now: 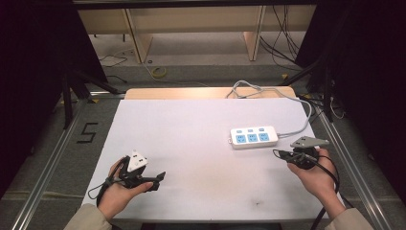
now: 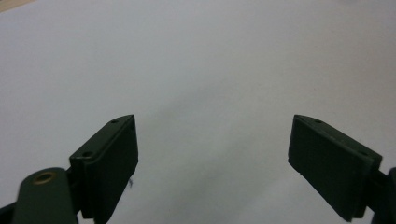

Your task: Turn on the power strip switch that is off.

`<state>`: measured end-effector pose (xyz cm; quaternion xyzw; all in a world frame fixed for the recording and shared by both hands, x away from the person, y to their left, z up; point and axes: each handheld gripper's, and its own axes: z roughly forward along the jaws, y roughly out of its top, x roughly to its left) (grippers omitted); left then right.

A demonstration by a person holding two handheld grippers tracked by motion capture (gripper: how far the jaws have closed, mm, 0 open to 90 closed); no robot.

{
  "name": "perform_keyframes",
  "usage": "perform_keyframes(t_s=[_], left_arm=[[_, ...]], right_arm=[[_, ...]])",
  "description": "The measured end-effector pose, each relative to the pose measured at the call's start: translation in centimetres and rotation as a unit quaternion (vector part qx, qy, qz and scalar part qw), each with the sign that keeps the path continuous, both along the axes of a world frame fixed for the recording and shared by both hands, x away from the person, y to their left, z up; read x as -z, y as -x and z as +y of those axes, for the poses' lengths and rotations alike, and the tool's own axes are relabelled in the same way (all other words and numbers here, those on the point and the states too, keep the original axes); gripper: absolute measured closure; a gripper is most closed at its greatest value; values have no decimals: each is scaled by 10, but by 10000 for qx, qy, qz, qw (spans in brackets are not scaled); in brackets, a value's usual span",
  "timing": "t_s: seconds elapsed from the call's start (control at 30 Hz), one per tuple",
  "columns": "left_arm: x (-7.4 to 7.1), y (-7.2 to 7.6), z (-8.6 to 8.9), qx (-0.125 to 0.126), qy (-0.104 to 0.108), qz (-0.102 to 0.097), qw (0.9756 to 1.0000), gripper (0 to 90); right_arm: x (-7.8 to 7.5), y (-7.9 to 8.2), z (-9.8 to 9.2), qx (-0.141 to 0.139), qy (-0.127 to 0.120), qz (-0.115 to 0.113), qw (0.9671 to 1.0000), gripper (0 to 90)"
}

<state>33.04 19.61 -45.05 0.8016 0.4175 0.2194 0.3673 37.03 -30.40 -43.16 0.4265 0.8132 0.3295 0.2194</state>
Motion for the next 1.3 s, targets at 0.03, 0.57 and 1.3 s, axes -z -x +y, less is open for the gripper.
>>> perform_keyframes(t_s=[0.03,0.57,1.3], left_arm=[[0,0,0,1,0,1,10000,158],[0,0,0,0,13,-4,10000,158],[0,0,0,8,12,6,10000,158]], right_arm=[[0,-1,0,-3,6,0,10000,900],[-1,-11,1,71,28,59,10000,900],[0,-27,-1,193,83,135,9997,900]])
